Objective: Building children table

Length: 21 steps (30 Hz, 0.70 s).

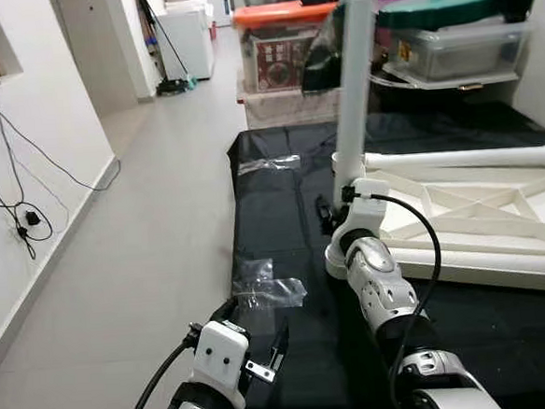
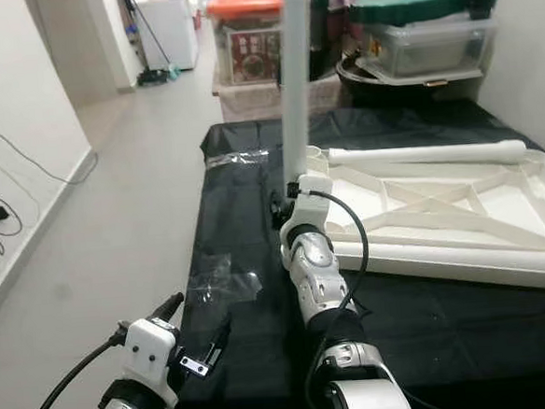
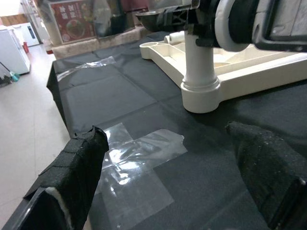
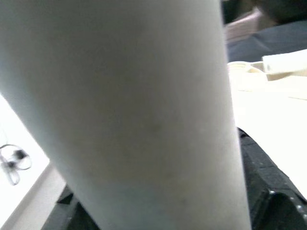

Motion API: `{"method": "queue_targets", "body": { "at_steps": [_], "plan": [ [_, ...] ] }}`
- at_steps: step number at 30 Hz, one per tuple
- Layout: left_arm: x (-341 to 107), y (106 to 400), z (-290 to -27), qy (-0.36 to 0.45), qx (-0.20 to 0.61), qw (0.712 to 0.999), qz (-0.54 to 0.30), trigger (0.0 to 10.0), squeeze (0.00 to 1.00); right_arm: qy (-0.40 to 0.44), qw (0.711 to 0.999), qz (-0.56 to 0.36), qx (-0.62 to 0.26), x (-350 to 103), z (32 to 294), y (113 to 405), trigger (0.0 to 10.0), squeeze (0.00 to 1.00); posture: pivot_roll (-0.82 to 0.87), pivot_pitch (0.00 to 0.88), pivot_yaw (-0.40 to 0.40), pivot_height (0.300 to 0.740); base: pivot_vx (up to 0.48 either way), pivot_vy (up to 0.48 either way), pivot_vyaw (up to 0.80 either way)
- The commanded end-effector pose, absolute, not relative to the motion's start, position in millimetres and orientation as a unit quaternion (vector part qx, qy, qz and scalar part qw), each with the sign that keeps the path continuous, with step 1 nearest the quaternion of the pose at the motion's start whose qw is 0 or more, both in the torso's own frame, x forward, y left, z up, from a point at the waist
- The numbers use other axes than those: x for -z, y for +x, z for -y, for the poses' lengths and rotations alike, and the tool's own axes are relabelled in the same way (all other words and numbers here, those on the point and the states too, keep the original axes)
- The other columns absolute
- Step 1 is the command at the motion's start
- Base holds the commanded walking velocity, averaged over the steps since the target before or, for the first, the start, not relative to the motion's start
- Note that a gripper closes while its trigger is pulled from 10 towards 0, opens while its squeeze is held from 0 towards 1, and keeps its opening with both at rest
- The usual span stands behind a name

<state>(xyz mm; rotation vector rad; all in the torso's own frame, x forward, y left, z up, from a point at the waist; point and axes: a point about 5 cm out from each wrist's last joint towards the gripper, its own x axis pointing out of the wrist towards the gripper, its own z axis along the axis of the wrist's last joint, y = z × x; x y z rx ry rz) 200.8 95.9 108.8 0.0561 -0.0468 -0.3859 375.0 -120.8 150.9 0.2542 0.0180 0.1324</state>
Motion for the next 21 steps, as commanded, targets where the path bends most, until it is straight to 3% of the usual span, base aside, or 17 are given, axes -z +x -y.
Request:
{"method": "queue_targets", "body": {
  "at_steps": [1,8,10,11,14,21],
  "plan": [
    [-106,201,-97,0.029,0.193,0.981,0.014,10.0,0.00,0.142,0.966,-0.003,-0.216,-170,105,380,10.0,0.00,-0.03,0.000,0.033,0.740,0.000,0.000,0.00],
    [-105,201,-97,0.031,0.195,0.980,0.014,10.0,0.00,0.131,0.909,-0.009,-0.396,-181,109,375,10.0,0.00,0.00,0.000,0.027,0.740,0.000,0.000,0.00],
    [-105,201,-97,0.031,0.193,0.981,0.015,10.0,0.00,0.111,0.860,-0.025,-0.497,-180,113,366,10.0,0.00,0.00,0.000,0.016,0.740,0.000,0.000,0.00],
    [-105,201,-97,0.031,0.193,0.981,0.015,10.0,0.00,0.111,0.860,-0.025,-0.497,-180,113,366,10.0,0.00,0.00,0.000,0.016,0.740,0.000,0.000,0.00],
    [-105,201,-97,0.031,0.192,0.981,0.015,10.0,0.00,0.081,0.786,-0.065,-0.609,-176,116,355,10.0,0.00,0.00,0.000,0.015,0.740,0.000,0.000,0.00],
    [-105,201,-97,0.030,0.191,0.981,0.015,10.0,0.00,0.064,0.742,-0.073,-0.663,-178,115,350,10.0,0.00,0.01,0.000,0.013,0.740,0.000,0.000,0.00]
  ]
}}
